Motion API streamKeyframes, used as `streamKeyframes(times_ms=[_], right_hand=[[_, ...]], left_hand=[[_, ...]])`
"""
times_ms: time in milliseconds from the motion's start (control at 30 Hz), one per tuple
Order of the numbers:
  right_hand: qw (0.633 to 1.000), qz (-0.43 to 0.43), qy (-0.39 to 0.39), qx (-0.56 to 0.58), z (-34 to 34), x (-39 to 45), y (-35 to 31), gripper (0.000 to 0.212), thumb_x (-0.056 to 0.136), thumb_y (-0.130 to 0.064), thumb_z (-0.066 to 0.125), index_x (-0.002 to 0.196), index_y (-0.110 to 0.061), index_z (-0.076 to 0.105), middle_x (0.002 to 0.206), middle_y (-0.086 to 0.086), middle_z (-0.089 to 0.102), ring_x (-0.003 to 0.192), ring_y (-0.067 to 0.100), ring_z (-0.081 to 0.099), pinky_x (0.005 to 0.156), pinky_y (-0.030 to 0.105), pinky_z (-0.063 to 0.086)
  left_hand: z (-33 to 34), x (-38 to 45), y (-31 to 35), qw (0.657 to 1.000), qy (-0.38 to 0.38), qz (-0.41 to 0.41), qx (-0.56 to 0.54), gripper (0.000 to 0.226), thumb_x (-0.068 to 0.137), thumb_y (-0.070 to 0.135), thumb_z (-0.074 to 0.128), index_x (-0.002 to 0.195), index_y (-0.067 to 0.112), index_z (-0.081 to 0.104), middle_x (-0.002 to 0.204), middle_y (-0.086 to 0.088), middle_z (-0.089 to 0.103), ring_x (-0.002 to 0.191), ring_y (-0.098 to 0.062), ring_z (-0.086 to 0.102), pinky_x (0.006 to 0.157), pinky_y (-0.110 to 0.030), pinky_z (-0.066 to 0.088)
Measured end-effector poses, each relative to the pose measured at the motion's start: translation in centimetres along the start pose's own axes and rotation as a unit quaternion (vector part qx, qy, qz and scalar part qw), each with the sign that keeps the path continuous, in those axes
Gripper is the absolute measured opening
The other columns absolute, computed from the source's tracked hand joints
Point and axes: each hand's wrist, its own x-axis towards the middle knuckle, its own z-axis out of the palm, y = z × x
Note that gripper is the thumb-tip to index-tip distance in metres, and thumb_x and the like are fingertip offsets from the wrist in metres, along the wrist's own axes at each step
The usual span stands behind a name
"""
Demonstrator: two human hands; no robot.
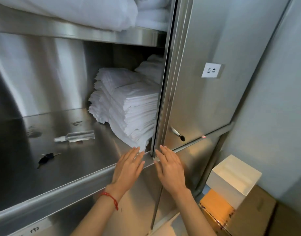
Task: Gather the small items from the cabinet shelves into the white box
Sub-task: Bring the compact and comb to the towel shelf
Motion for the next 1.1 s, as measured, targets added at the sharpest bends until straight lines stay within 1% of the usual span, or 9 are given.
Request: streamKeyframes(times_ms=[133,200,300,500,567,667,733,867,1100], right_hand=[[0.999,0.038,0.001,-0.027,-1.1,-0.6,1.0,0.037,0.076,-0.014,0.078,0.112,-0.008,0.069,0.121,0.012,0.064,0.114,0.028,0.06,0.095,0.044,0.047],[0.998,0.053,-0.001,-0.042,-1.6,-1.0,1.5,0.037,0.079,-0.015,0.075,0.114,-0.008,0.068,0.123,0.012,0.063,0.116,0.028,0.058,0.098,0.044,0.045],[0.995,0.081,-0.004,-0.058,-2.4,-1.6,2.3,0.036,0.084,-0.016,0.07,0.119,-0.009,0.065,0.128,0.011,0.059,0.122,0.027,0.054,0.102,0.044,0.042],[0.982,0.147,0.026,-0.115,-4.2,-3.4,2.6,0.039,0.077,-0.015,0.077,0.114,-0.009,0.067,0.122,0.012,0.063,0.116,0.027,0.059,0.095,0.044,0.047],[0.975,0.171,0.032,-0.137,-4.7,-4.1,2.6,0.038,0.077,-0.016,0.078,0.113,-0.009,0.067,0.122,0.012,0.063,0.115,0.028,0.059,0.095,0.043,0.046],[0.965,0.205,0.032,-0.159,-5.7,-5.1,2.5,0.036,0.081,-0.018,0.074,0.115,-0.009,0.067,0.124,0.012,0.062,0.117,0.028,0.057,0.096,0.043,0.045],[0.956,0.226,0.031,-0.185,-6.6,-6.0,2.6,0.036,0.08,-0.019,0.075,0.113,-0.009,0.068,0.123,0.012,0.063,0.116,0.029,0.058,0.095,0.044,0.046],[0.934,0.268,0.038,-0.232,-8.9,-8.0,2.6,0.036,0.077,-0.019,0.077,0.11,-0.009,0.069,0.12,0.014,0.064,0.113,0.03,0.06,0.093,0.045,0.047],[0.901,0.317,0.053,-0.292,-13.3,-12.6,2.2,0.037,0.076,-0.017,0.078,0.11,-0.006,0.069,0.119,0.016,0.065,0.112,0.032,0.061,0.093,0.047,0.047]], left_hand=[[1.1,1.1,1.0,0.999,-0.006,0.04,-0.03,0.041,0.058,0.011,0.088,0.096,0.003,0.074,0.102,-0.015,0.071,0.094,-0.03,0.069,0.074,-0.044,0.057],[1.6,1.8,1.4,0.997,-0.004,0.063,-0.046,0.041,0.058,0.01,0.089,0.095,0.003,0.074,0.1,-0.016,0.071,0.092,-0.03,0.069,0.075,-0.044,0.057],[2.2,2.5,2.2,0.993,-0.009,0.085,-0.077,0.04,0.061,0.01,0.087,0.098,0.003,0.073,0.104,-0.016,0.07,0.094,-0.03,0.069,0.078,-0.045,0.056],[3.1,2.9,4.4,0.982,-0.022,0.144,-0.119,0.041,0.063,0.016,0.086,0.101,0.008,0.073,0.106,-0.011,0.07,0.098,-0.025,0.068,0.08,-0.039,0.054],[3.2,3.0,5.1,0.977,-0.028,0.159,-0.138,0.042,0.063,0.015,0.086,0.102,0.007,0.073,0.106,-0.011,0.07,0.098,-0.025,0.068,0.081,-0.039,0.054],[3.4,3.0,6.2,0.969,-0.034,0.181,-0.164,0.042,0.062,0.013,0.086,0.102,0.005,0.073,0.107,-0.014,0.07,0.098,-0.029,0.068,0.081,-0.045,0.055],[3.4,2.9,7.1,0.962,-0.04,0.201,-0.18,0.042,0.064,0.013,0.086,0.103,0.005,0.072,0.108,-0.014,0.069,0.1,-0.03,0.067,0.082,-0.047,0.055],[3.3,2.7,9.6,0.949,-0.045,0.238,-0.201,0.043,0.061,0.015,0.088,0.101,0.006,0.073,0.105,-0.014,0.07,0.097,-0.029,0.068,0.08,-0.044,0.054],[2.8,0.8,14.5,0.918,-0.06,0.298,-0.254,0.041,0.063,0.014,0.086,0.101,0.004,0.073,0.105,-0.016,0.07,0.097,-0.031,0.068,0.08,-0.045,0.055]])
